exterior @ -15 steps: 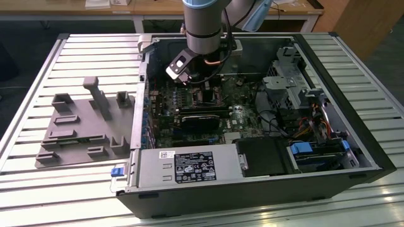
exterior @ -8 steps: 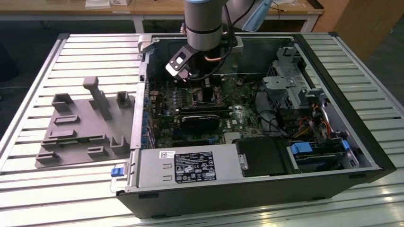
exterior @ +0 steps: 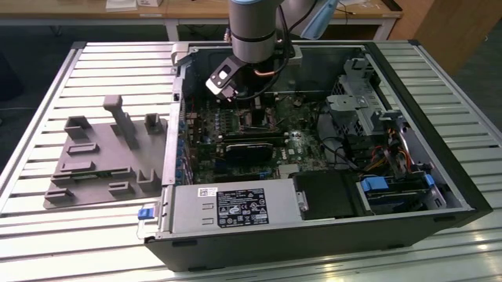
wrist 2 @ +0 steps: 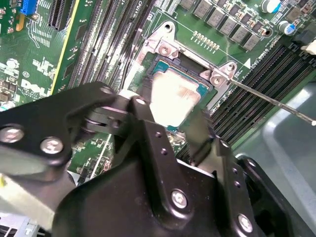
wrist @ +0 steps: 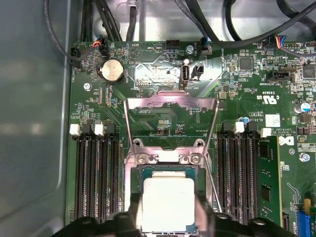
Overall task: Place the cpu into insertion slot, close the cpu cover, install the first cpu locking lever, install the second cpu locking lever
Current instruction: 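Place the cpu into insertion slot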
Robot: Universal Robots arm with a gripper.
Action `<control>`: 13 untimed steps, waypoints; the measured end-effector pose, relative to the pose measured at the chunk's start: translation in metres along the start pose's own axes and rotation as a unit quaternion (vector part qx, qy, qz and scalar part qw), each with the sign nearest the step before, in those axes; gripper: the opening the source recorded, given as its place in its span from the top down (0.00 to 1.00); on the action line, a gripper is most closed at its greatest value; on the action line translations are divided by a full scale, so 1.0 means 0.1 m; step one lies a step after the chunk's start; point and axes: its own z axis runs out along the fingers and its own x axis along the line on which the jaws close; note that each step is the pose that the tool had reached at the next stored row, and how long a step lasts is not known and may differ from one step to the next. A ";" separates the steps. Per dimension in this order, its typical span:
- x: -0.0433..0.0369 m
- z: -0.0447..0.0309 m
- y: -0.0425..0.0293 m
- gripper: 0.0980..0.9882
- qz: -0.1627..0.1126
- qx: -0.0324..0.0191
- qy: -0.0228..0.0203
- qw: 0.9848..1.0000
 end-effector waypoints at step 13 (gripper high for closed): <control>0.000 0.000 0.000 1.00 0.000 0.000 0.000 1.000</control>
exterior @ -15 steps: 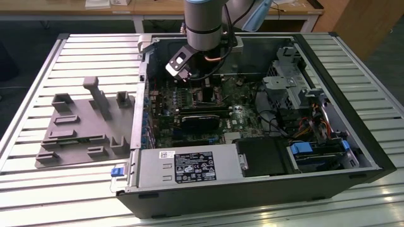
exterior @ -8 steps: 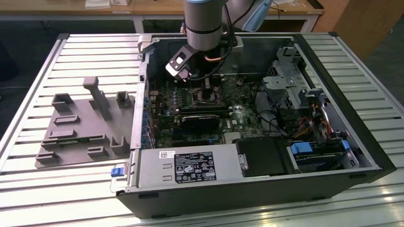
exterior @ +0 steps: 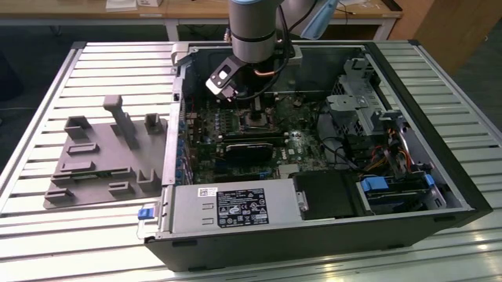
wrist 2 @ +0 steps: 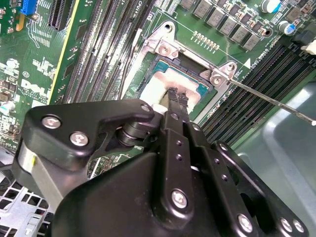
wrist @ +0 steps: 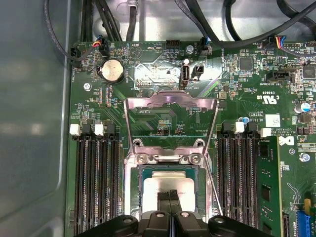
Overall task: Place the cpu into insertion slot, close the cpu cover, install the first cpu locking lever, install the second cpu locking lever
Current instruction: 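Place the cpu into insertion slot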
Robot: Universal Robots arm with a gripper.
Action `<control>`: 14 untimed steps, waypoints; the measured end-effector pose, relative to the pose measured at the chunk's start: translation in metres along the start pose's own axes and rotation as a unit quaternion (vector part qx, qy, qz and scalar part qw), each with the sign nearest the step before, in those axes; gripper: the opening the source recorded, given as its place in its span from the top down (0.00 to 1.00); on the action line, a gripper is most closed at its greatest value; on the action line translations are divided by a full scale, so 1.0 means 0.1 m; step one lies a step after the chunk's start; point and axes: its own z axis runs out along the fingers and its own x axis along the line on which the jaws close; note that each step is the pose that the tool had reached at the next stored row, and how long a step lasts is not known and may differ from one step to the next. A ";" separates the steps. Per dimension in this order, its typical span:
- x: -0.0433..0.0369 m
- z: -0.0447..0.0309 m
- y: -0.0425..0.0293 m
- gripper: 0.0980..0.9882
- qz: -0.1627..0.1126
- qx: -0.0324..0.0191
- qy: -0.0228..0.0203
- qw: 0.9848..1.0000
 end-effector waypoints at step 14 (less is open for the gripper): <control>-0.001 0.043 0.024 1.00 -0.001 0.000 0.000 1.000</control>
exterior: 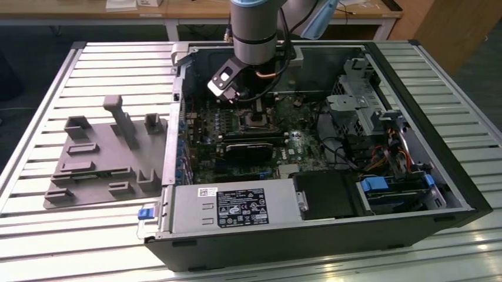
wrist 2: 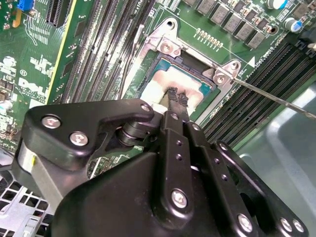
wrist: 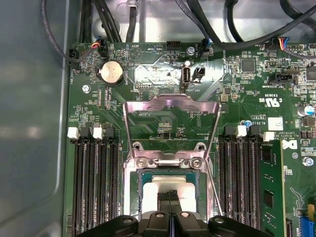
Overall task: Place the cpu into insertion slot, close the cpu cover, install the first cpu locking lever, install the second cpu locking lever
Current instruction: 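Place the cpu into insertion slot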
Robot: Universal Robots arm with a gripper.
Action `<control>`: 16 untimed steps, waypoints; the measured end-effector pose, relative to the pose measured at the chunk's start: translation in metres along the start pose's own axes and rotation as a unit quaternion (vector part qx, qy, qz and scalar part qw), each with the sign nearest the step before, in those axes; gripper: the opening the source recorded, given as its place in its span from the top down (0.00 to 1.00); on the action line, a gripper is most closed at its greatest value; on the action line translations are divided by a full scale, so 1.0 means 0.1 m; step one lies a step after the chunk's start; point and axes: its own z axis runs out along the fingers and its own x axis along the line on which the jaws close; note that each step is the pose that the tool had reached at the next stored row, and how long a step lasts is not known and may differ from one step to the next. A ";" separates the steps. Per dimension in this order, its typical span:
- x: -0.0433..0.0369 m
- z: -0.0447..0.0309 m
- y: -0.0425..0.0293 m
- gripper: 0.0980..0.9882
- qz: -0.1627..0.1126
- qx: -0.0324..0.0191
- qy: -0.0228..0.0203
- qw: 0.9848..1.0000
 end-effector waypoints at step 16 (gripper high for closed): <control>0.002 -0.049 0.005 1.00 0.000 0.000 0.000 1.000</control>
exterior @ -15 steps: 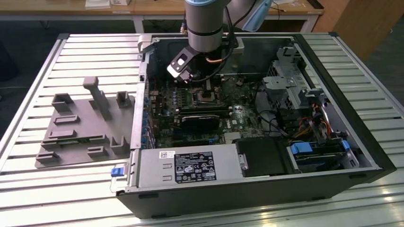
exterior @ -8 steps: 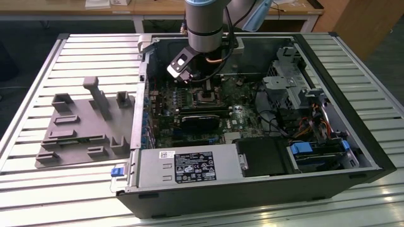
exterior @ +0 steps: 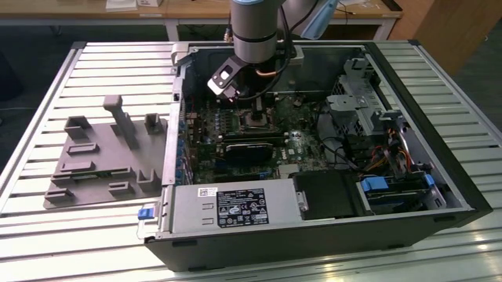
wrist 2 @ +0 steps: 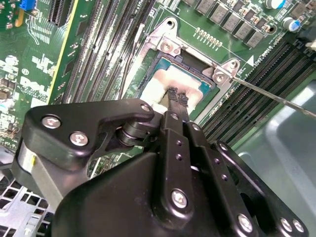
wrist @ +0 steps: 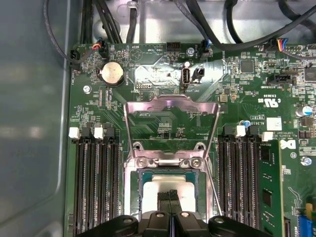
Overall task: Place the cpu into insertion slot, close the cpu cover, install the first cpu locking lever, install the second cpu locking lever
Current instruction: 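Place the cpu into insertion slot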
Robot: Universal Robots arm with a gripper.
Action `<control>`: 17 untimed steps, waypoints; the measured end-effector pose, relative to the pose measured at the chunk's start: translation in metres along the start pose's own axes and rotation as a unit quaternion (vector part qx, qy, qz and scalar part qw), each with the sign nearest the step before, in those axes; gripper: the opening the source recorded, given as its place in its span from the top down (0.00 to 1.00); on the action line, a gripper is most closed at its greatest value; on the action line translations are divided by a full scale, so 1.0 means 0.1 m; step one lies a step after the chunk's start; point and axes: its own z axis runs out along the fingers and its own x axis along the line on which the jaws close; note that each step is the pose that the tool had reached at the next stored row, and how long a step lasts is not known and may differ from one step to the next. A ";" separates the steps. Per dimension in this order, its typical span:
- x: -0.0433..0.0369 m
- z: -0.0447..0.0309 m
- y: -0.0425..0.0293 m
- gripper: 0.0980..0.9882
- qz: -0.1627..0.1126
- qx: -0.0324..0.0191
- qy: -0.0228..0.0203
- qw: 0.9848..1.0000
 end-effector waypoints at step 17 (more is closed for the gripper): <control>0.011 -0.429 0.038 1.00 0.000 -0.001 0.000 1.000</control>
